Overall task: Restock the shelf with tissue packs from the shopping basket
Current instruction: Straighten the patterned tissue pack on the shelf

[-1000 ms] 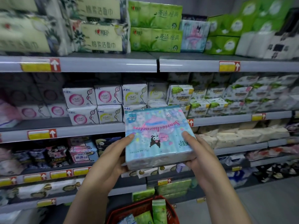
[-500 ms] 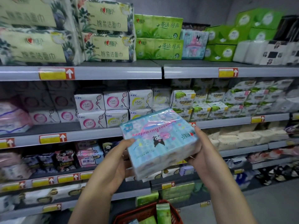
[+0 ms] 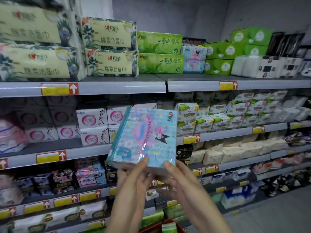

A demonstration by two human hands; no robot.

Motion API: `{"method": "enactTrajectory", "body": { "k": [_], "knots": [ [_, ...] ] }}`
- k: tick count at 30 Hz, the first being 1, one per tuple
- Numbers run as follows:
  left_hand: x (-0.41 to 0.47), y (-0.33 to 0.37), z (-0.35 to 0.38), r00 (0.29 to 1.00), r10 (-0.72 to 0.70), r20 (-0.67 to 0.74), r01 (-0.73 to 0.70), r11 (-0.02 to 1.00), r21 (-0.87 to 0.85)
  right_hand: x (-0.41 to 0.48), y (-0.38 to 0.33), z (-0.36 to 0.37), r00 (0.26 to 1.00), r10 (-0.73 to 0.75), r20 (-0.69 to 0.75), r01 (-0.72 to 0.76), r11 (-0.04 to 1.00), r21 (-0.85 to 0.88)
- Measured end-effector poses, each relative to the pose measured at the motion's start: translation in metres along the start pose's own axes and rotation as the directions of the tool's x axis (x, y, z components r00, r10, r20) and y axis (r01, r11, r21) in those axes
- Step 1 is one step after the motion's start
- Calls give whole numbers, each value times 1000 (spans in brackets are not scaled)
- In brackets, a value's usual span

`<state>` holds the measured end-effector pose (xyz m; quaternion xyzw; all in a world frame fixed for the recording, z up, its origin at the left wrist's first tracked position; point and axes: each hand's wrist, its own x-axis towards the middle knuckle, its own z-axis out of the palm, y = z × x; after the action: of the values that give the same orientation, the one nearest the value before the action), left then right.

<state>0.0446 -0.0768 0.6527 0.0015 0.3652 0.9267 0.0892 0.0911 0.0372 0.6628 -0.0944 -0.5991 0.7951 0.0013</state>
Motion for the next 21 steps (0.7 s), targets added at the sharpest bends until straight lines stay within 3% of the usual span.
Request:
{"method": "enactTrajectory", "body": {
  "k": [4,7,10,15,21],
  "knots": [
    [-3,-2,-2,998,39,56,-45,995,93,1,-1,2,995,-45,-91,51,996,73],
    [-5,-1,-6,994,-40,98,26,990,137,3,-7,-5,989,-79,-122,99,981,166],
    [-3,1,-5,989,-104,109,93,991,99,7,-16,-20,989,-105,-101,126,965,231],
    [1,5,-4,1000,2,6,-3,981,193,6,-21,-50,987,-159,-32,161,943,292],
    [12,4,18,998,14,67,-32,963,267,4,-38,-90,980,-199,-12,196,948,250]
  ]
}}
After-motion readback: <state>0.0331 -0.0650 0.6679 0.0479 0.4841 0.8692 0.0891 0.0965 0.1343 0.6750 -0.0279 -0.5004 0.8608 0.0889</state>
